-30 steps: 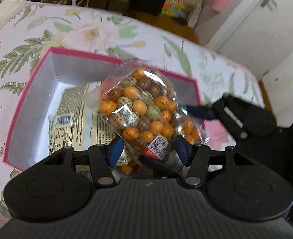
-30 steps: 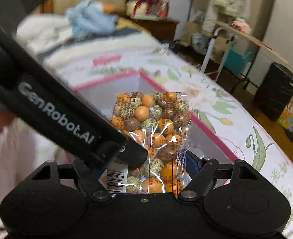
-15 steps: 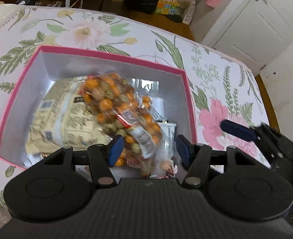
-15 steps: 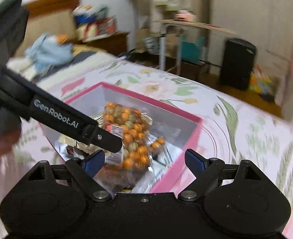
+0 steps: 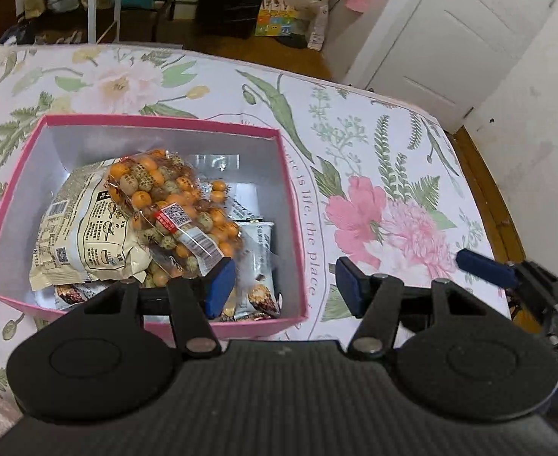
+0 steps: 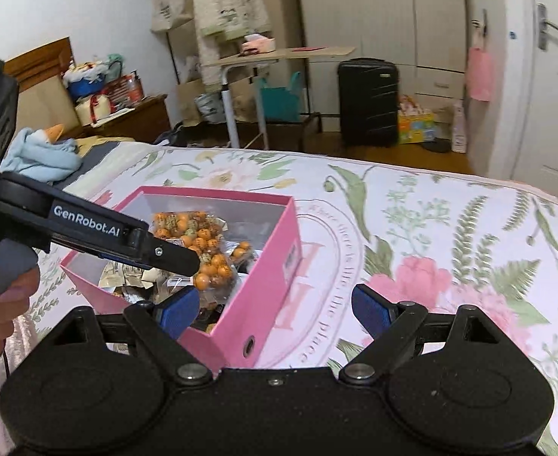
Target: Organize snacks
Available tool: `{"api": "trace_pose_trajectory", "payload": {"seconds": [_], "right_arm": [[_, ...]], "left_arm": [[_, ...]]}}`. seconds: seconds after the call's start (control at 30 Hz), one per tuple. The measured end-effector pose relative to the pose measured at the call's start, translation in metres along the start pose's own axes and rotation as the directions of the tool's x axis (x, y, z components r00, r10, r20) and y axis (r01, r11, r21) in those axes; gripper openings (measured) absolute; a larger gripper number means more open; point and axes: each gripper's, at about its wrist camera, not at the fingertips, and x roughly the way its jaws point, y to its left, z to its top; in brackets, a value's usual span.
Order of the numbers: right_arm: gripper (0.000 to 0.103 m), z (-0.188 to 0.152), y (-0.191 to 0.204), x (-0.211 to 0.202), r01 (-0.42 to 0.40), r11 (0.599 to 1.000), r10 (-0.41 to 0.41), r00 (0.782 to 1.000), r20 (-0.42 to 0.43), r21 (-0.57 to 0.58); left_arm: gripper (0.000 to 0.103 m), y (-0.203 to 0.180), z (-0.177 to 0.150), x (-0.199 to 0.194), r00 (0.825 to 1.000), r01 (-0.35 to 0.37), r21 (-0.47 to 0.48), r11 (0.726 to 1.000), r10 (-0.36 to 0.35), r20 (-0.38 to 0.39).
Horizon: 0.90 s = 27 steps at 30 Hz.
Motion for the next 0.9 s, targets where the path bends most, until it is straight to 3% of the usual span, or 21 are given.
{"api": "trace_pose_trajectory", "payload": {"seconds": [0.23,0.47,0.9], "right_arm": [[0.09,0.0,0.0,-0.047,0.051,0.998,-0.052,0.998,0.043,0.025],[0.09,-0.012,-0.001,-0.086,0.081,0.993,-0.085,0.995,0.049,0.086],[0.09,-0.038,-0.006,-0.115,0.122,0.977,-0.129,0.991,0.03,0.174]], "left_arm": [[0.058,-0.028,-0.017,-0.034,0.999,-0.018,0.081,0.997,0.015,0.031],[0.066,-0.051,-0.041,-0.076,0.997,-0.022,0.144,0.989,0.011,0.073],[0.082,-0.073,-0.079,-0.105,0.985,-0.102,0.152,0.983,0.079,0.155]]}}
